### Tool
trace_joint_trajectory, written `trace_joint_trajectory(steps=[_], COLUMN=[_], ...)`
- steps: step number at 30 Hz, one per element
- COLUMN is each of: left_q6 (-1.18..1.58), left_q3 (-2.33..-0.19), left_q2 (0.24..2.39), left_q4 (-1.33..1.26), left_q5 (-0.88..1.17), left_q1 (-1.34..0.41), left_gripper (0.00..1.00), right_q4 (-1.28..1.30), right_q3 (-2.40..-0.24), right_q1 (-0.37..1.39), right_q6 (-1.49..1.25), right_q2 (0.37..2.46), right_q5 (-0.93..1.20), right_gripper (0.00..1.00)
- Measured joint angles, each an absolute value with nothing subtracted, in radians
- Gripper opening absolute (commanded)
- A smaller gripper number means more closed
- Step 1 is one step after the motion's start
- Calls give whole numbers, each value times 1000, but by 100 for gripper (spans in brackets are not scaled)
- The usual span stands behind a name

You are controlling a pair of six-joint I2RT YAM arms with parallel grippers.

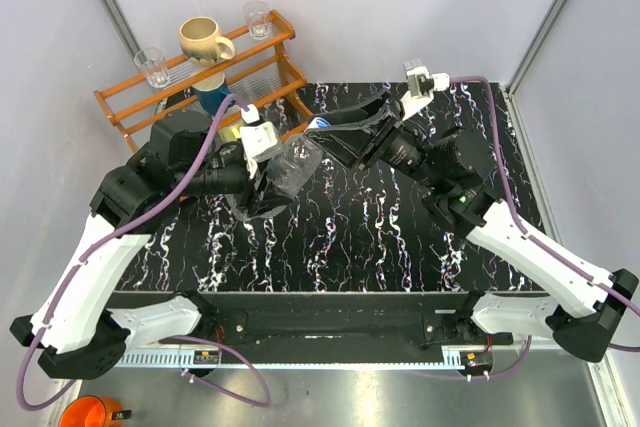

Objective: Screw on the bottle caps
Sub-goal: Screw the bottle cap onto the plastic bottle.

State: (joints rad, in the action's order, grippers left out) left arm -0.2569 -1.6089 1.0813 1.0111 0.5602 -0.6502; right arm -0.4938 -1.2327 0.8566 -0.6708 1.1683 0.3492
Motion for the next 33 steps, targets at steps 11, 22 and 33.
trace_joint_trajectory(steps=[11,22,33], left_q6=[-235,-192,-91], left_q3=[-1526,-1516,-1500], left_q2=[1066,1059,1044], left_q4=[963,885,817], left_q5=[519,665,977], left_q1=[-651,-651,-625], left_gripper=[8,8,8], right_q4=[-302,-55,58], right_q3=[-1280,-1337,-1382], right_q1=[876,897,897], right_q6=[-589,-456,-310], right_q2=[1155,1081,1019], right_q5=[305,292,325], right_gripper=[84,100,100])
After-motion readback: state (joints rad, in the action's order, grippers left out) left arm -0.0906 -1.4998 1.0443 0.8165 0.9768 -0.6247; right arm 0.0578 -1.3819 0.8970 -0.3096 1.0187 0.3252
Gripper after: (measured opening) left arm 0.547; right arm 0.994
